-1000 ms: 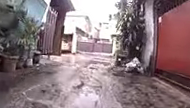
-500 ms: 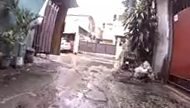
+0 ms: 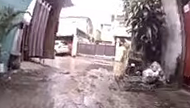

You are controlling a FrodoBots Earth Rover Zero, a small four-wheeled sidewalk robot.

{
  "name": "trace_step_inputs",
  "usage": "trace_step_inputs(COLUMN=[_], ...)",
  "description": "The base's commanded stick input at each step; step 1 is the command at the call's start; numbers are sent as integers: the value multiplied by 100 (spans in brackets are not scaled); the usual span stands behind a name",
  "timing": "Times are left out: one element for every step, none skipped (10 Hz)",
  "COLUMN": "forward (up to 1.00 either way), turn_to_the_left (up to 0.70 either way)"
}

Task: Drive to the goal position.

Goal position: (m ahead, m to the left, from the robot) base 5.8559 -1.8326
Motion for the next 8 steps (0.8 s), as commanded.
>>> trace_step_inputs(forward=[95,85,85,85,85,85,85,85], turn_to_the_left=[0,0,0,5,23,0,0,0])
